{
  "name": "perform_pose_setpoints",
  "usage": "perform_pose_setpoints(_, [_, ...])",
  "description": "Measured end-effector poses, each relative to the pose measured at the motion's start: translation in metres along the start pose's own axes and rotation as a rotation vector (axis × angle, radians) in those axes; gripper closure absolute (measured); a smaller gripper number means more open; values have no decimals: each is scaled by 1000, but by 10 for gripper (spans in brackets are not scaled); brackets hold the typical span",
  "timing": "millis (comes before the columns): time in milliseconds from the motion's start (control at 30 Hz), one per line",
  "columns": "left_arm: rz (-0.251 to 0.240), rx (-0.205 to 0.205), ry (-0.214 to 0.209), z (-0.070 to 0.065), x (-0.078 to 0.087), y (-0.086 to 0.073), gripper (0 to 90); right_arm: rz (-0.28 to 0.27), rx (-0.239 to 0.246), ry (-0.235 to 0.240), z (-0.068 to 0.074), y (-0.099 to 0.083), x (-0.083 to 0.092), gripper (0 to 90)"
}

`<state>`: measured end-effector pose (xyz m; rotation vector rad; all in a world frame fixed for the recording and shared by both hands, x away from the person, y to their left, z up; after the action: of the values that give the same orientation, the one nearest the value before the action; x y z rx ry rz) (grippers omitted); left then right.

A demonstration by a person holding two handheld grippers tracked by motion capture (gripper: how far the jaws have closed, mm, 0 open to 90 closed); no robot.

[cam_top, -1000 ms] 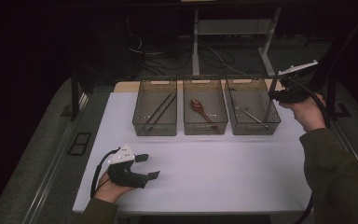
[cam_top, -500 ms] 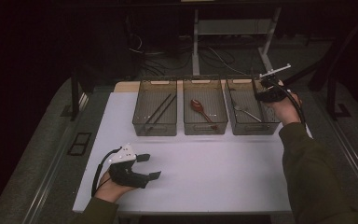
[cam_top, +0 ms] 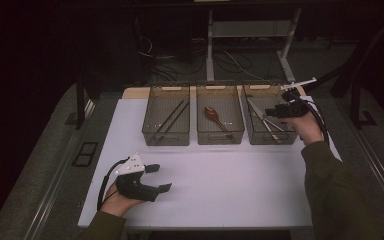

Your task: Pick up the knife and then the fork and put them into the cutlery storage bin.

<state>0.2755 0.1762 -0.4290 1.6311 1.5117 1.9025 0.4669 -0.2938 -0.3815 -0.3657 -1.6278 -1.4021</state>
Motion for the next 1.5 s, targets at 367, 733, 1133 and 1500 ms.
perform_pose_setpoints(367, [5,-13,2,-1,-4,-1,153,-169,73,109,29,-37,43,273])
perform_pose_setpoints(733, [2,-24,1,-2,-5,-2,139,-236,111,184,60,-95,60,202])
perform_pose_setpoints(1133, [-4,-28,15,0,-8,-3,111,-249,143,226,82,-148,52,177])
perform_pose_setpoints(1500, [-10,-22,33,0,-11,-3,10,-259,133,239,80,-177,53,118])
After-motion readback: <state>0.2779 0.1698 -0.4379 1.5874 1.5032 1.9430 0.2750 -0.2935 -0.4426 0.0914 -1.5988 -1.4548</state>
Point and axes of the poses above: each handheld gripper's, and its own axes: x roughly backward along the jaws, y roughly out of its top, z roughly to its left, the point moved 2 cm from there along -x, roughly forward along the jaws, and after that the axes turned 6 degrees about z, right-handed, at the moved point
